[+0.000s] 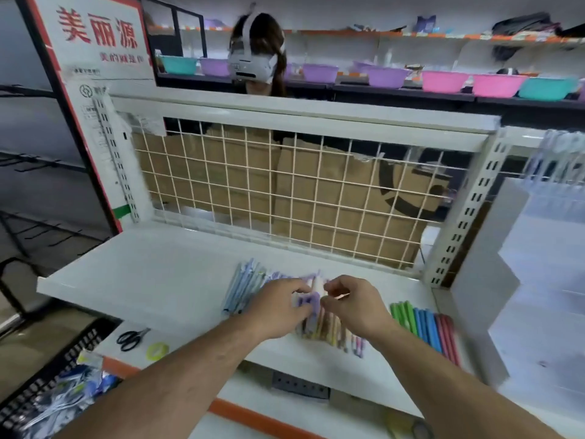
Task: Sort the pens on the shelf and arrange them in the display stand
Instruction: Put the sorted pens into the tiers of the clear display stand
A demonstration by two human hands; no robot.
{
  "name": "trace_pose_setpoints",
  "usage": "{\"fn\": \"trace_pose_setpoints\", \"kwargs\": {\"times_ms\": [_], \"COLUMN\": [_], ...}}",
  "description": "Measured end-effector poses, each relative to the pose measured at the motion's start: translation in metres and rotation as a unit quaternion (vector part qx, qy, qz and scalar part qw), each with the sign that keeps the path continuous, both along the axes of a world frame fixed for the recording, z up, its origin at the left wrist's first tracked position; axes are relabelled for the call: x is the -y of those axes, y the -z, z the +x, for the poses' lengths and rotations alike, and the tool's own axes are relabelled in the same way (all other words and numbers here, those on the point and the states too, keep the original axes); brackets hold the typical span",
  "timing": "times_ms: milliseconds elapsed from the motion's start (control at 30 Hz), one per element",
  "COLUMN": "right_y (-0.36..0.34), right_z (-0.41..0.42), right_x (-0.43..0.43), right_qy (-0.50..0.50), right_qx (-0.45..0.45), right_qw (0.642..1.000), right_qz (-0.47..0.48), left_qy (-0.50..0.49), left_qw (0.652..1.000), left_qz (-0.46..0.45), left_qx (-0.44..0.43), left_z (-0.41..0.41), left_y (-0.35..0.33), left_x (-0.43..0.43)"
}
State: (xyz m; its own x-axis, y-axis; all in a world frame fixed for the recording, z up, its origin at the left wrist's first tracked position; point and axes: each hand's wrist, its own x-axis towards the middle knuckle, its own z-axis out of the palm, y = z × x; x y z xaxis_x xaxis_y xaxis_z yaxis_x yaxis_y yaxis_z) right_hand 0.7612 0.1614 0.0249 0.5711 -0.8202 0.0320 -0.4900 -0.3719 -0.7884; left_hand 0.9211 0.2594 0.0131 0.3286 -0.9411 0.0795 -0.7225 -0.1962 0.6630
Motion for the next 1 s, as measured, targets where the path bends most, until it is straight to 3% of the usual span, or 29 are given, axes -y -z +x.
{"fn": "trace_pose_setpoints", "kwargs": {"times_ms": [400, 567, 1000], "right_y": [0.018, 0.018, 0.026], "right_z": [0.118, 0.137, 0.167], "right_x": [-0.022, -0.013, -0.003], "right_qy": [0.024, 0.02, 0.021], "right_qx": [0.007, -0.007, 0.0], "right_qw": [0.998, 0.999, 0.999], "right_qz": [0.056, 0.047, 0.042], "left_qy": [-0.11, -0.144, -0.149], "left_qw": [0.993, 0.984, 0.978], "left_qz": [0.05, 0.089, 0.148], "left_qx": [-0.004, -0.049, -0.003], "left_z": [0.15, 0.162, 0.171], "left_y": [0.045, 0.051, 0.051], "left_x": [-0.013, -0.003, 0.012]}}
